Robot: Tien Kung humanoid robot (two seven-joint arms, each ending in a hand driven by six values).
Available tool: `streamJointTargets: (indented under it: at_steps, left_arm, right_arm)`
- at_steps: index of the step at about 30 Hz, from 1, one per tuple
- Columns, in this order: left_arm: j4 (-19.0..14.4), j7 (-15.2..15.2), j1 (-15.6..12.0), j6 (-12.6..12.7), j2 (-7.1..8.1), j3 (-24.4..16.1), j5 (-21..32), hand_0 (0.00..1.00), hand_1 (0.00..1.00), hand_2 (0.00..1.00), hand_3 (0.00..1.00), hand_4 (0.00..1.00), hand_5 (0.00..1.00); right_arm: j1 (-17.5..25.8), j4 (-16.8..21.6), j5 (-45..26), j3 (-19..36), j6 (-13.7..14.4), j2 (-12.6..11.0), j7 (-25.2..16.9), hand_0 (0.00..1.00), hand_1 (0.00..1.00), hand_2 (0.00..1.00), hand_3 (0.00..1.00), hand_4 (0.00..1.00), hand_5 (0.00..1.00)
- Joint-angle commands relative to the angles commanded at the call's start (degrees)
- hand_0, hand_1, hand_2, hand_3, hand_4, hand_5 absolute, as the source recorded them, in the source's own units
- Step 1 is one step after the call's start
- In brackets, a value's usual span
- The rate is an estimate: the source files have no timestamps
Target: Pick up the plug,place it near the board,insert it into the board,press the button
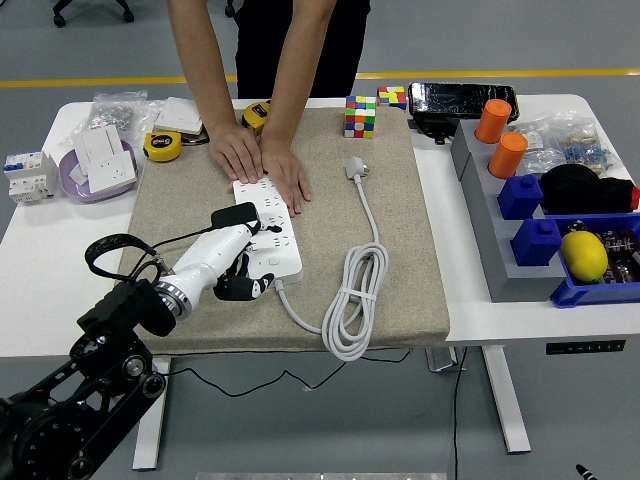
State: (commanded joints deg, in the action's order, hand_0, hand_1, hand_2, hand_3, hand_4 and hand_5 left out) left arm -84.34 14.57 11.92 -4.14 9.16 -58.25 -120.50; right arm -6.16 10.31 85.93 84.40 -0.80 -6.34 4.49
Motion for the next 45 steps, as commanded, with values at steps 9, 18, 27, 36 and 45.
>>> streamJointTargets:
  at_steps: [9,18,27,36,45]
  left_arm:
    - [1.92,1.00,0.38,-2.00,-0.06,1.07,-0.73,0.164,0.029,0.150,0.718,0.506,0.002]
    - [3.33,0.43,0.65,-0.73,-0.79,0.55,-1.28,0.165,0.028,0.150,0.713,0.497,0.002]
    - [4.11,0.24,0.62,-0.60,-1.36,0.50,-1.59,0.165,0.027,0.149,0.714,0.491,0.002]
    - [5.03,-0.22,0.74,0.36,-1.89,0.33,-2.09,0.164,0.027,0.149,0.717,0.489,0.002]
    - [5.66,-0.23,0.61,0.41,-2.12,0.23,-2.65,0.164,0.027,0.150,0.711,0.483,0.002]
  right_arm:
    - [0.04,0.00,0.16,-0.06,-0.04,-0.07,0.06,0.826,0.755,0.749,0.780,0.998,0.959]
    - [0.09,0.00,0.10,-0.22,-0.06,-0.06,0.02,0.826,0.755,0.748,0.779,0.998,0.959]
    - [0.14,0.00,0.09,-0.18,-0.07,-0.08,0.03,0.826,0.755,0.748,0.779,0.998,0.958]
    - [-0.02,0.00,-0.06,-0.08,-0.02,-0.05,-0.02,0.826,0.755,0.748,0.779,0.998,0.958]
    - [0.01,0.00,-0.02,0.01,-0.02,-0.05,-0.02,0.826,0.755,0.748,0.779,0.998,0.959]
